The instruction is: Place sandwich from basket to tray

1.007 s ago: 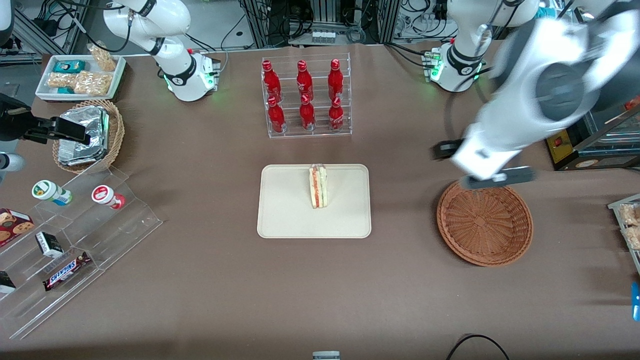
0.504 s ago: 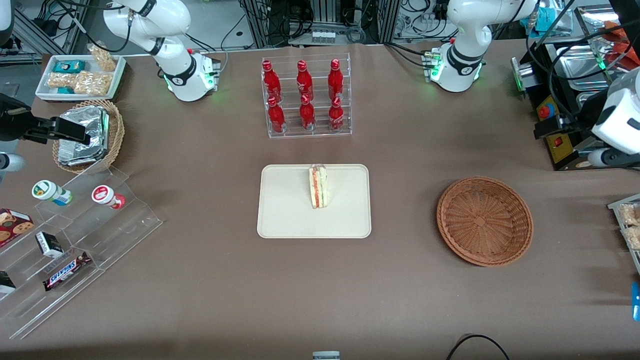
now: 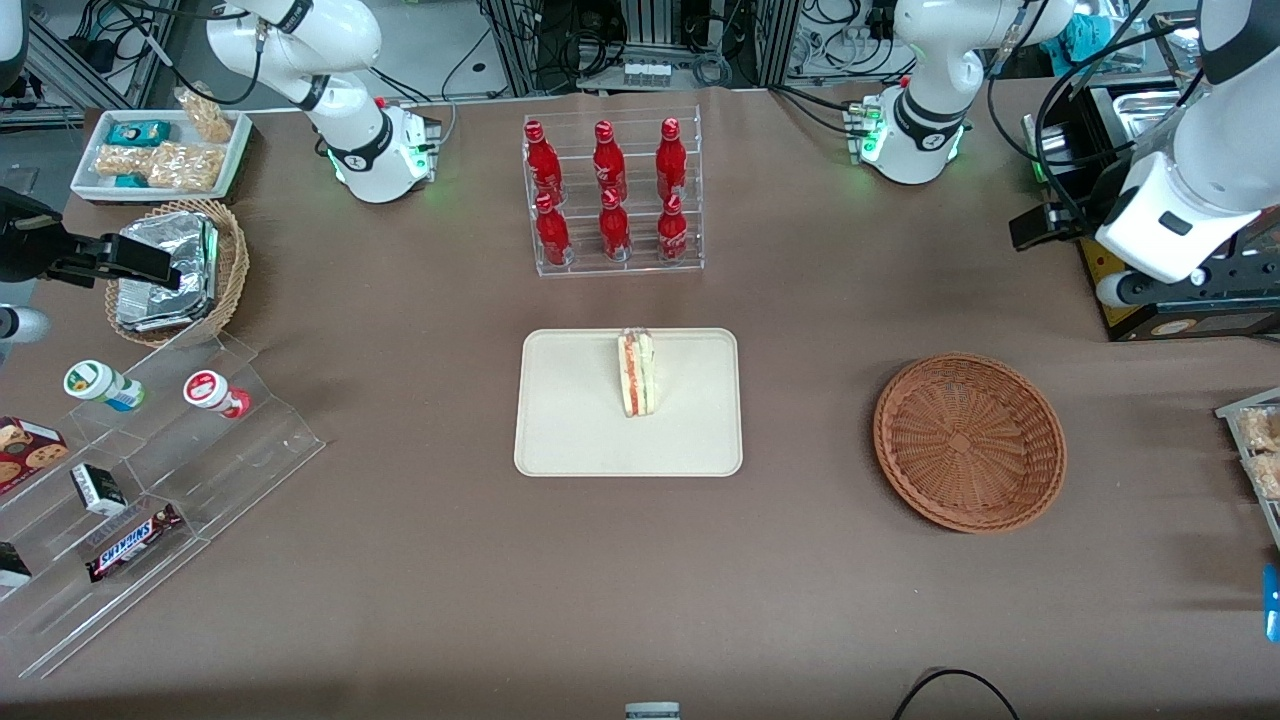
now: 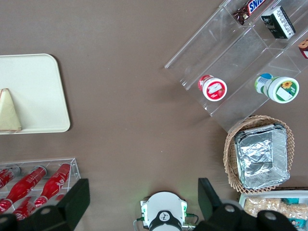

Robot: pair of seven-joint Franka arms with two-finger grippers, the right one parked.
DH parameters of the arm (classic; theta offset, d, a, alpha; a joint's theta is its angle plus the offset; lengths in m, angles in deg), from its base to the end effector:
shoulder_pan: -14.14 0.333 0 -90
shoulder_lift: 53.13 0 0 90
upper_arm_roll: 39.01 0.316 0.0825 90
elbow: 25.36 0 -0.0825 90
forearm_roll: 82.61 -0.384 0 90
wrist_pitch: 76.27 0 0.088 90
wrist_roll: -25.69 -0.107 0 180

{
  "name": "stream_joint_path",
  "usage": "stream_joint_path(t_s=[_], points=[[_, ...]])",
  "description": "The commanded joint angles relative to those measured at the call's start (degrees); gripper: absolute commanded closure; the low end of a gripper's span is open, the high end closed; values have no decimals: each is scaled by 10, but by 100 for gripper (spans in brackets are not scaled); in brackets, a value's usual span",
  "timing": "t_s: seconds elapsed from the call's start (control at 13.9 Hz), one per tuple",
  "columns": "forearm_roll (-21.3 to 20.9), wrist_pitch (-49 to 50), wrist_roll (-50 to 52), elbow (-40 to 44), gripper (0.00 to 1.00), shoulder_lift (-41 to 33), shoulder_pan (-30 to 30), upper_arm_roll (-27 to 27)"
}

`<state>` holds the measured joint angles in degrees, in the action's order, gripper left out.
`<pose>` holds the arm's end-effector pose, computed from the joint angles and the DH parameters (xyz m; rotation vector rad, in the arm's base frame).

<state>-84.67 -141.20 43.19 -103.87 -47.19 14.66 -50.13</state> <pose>0.5285 -0.0874 0.6287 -2.9990 -0.1917 0.4931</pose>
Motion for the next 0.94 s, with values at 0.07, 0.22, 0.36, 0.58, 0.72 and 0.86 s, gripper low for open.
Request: stream_joint_path(t_s=[0.07,0.22,0.36,0.58,0.72,0.86], points=[[11,25,4,-6,0,-14,3,-9],[21,-74,4,-90,0,-72,12,-15],[22,-114,9,-111,0,-87,13,-15],[22,-119,9,-101,0,-80,13,-14],[22,-123,10,-100,0,-80,12,-12],[21,-121,10,-100,0,-80,12,-11]])
